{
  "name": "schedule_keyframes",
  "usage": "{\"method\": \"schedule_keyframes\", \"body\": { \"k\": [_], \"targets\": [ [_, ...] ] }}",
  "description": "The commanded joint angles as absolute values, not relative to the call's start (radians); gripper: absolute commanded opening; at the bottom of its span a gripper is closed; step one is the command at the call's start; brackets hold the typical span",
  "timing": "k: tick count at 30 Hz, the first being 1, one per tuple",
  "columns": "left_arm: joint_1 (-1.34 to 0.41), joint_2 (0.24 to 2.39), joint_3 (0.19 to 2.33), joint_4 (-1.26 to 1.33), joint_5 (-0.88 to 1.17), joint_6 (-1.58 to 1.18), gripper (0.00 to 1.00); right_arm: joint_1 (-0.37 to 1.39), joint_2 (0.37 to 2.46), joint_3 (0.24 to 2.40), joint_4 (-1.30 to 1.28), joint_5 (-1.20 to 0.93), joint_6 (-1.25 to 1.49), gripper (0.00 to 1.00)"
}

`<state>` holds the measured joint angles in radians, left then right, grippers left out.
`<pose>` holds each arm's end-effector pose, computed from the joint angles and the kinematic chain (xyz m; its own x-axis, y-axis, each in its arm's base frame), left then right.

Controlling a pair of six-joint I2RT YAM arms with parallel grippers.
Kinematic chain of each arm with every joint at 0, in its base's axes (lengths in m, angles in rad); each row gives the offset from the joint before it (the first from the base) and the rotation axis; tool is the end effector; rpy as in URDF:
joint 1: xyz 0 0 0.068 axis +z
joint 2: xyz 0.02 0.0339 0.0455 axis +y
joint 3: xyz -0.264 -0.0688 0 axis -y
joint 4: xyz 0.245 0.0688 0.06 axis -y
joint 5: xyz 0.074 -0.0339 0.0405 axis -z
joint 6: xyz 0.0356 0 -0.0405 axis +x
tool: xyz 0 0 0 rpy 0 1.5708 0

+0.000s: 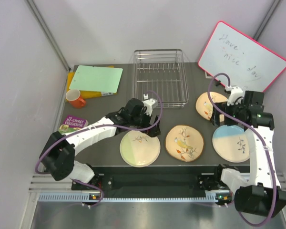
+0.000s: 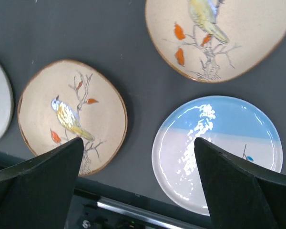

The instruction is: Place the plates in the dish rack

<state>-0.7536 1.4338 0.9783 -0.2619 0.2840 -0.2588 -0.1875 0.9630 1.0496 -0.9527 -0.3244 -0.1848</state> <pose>0.2206 -0.2207 0.2500 -0.6710 0.2927 -0.6813 0.6611 0.6522 -0.3709 0.1769 -0.0220 0.3291 -0.7309 -0.0386 -0.6814 -0.1633 0.9793 0.1197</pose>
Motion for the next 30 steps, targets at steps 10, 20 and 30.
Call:
{"method": "schedule_keyframes", "body": {
  "k": [10,20,30],
  "targets": [
    [-0.914,1.486,0.876,-0.048,0.492,-0.357,0.64,-0.248,1.551,1.203,-1.199,-0.764,-0.868,1.0],
    [-1.075,1.561,0.913,-0.058,0.255,-0.149,0.07,-0.247,1.831,1.367,-1.385,-0.838,-1.112,1.0],
    [-1.157,1.744,0.985,-0.008,0.203,-0.232,0.0,-0.207,2.008,1.439,-1.463,-0.772,-1.226,1.0]
  ]
}}
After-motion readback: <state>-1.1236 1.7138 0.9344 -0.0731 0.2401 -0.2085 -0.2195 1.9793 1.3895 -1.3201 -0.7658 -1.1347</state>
